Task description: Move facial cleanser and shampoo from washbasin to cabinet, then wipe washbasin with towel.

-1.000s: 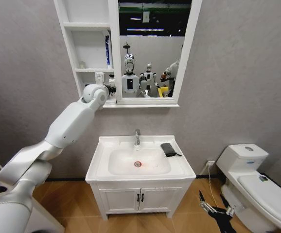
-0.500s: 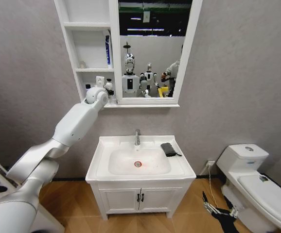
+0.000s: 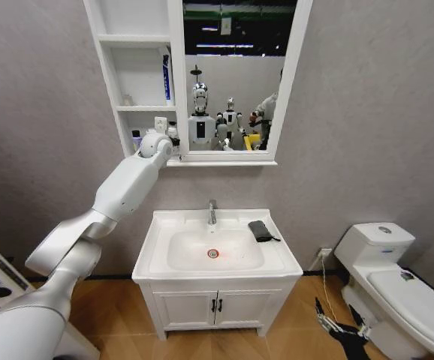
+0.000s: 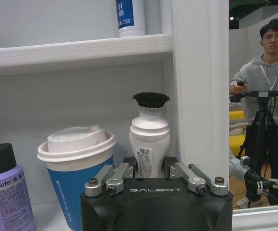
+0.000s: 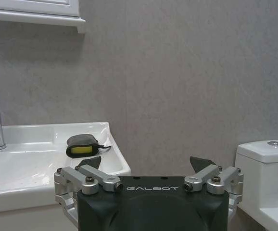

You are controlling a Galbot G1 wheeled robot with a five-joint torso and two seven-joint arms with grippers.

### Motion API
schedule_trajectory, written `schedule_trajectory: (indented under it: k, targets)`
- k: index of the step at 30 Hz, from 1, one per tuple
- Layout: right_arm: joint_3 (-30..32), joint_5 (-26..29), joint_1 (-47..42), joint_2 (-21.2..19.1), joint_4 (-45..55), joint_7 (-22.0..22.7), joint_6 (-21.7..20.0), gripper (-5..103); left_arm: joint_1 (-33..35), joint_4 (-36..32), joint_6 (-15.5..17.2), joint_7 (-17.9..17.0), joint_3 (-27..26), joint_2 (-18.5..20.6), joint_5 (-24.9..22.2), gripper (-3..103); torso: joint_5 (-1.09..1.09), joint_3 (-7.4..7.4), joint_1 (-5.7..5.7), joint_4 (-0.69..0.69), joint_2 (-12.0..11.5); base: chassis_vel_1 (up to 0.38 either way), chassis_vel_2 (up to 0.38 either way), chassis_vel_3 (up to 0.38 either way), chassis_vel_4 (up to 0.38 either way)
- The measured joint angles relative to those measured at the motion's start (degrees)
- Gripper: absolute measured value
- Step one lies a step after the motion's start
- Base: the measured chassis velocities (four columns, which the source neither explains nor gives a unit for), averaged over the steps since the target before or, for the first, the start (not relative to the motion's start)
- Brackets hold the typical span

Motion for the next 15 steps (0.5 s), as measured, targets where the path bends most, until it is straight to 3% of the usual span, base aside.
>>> schedule_trajectory:
  k: [15]
  targets:
    - [0.48,0.31,-0.16,-0.06,-0.15,-0.07,0.08,100,0.27,3.39,-0.48,1.04,-1.61,-1.32,2.81,28,-0.01,0.0,0.0,0.0,0.0,0.0,0.0,0.0,0.0]
